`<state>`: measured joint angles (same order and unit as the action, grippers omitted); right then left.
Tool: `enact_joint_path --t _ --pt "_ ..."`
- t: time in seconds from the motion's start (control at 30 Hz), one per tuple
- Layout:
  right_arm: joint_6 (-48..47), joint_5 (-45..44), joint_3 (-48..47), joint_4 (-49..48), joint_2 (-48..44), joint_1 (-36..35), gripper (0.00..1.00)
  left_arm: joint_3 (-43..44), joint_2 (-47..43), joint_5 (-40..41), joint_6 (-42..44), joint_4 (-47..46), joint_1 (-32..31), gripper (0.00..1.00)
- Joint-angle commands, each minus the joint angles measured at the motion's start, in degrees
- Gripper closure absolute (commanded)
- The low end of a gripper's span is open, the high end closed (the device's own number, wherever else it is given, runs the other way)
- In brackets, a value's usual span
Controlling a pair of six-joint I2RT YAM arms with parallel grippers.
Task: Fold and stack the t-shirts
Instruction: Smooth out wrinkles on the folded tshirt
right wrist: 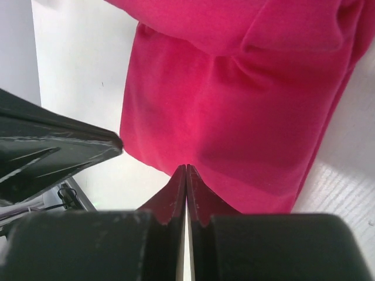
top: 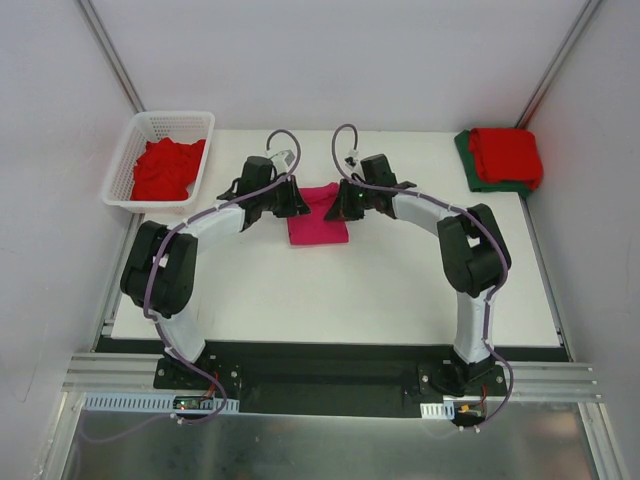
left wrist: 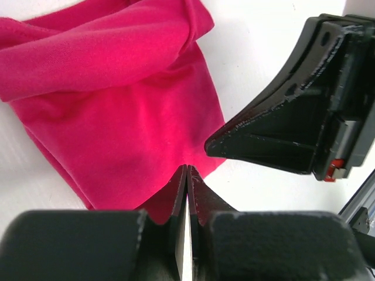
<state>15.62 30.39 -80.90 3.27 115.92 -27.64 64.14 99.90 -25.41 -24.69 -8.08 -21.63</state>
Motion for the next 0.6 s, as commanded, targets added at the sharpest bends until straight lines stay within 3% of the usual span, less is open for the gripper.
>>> enact_joint_path --t 0.0,0.57 --pt "0.5 1.3 -0.5 -1.7 0.1 -0.7 0.99 1.7 1.3 -1.0 0.2 -1.8 0.3 1.0" --pt "-1.4 -2.4 2.9 -0.5 2.0 -0.8 0.99 7.2 8.3 -1.6 0.3 -2.0 0.3 1.0"
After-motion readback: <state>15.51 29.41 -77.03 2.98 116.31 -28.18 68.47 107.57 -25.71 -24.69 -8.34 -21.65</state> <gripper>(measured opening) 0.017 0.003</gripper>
